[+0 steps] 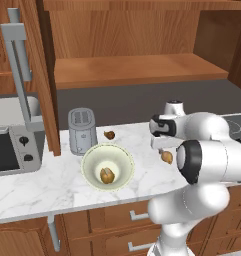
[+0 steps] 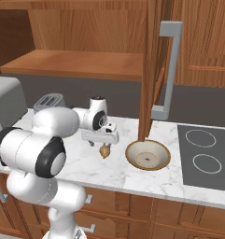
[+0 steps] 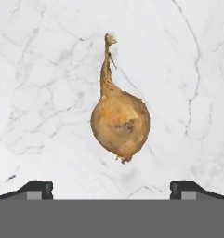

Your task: Pick both bowls and place them on the counter. Then place the onion in one bowl and place the hotdog bun in the other bowl.

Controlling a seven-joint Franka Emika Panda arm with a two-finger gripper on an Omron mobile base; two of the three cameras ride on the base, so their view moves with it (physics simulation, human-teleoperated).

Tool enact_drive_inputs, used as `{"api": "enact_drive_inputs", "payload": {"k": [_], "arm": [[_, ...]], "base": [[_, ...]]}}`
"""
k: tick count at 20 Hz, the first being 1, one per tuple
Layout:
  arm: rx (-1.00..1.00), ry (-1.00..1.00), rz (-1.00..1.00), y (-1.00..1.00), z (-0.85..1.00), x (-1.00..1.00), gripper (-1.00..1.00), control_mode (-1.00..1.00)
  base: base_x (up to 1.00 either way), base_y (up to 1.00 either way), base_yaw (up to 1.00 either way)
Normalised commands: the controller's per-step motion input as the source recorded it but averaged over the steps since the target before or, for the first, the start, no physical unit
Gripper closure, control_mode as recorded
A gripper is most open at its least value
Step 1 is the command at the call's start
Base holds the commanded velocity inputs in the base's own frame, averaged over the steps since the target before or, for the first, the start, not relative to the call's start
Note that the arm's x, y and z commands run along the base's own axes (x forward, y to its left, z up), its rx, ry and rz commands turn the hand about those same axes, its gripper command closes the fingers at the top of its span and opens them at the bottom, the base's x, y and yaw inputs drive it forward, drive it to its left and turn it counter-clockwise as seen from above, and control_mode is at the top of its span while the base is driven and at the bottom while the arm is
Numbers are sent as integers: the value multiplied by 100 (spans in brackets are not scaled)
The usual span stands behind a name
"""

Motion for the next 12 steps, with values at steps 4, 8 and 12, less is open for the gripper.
{"api": "enact_drive_inputs", "payload": {"k": [4, 8, 12], "arm": [[0, 0, 15, -5, -24, 17, -100, -100], [0, 0, 14, -5, -28, 20, -100, -100], [0, 0, 13, -11, -23, 28, -100, -100]], "base": [[0, 0, 0], [0, 0, 0], [0, 0, 0]]}}
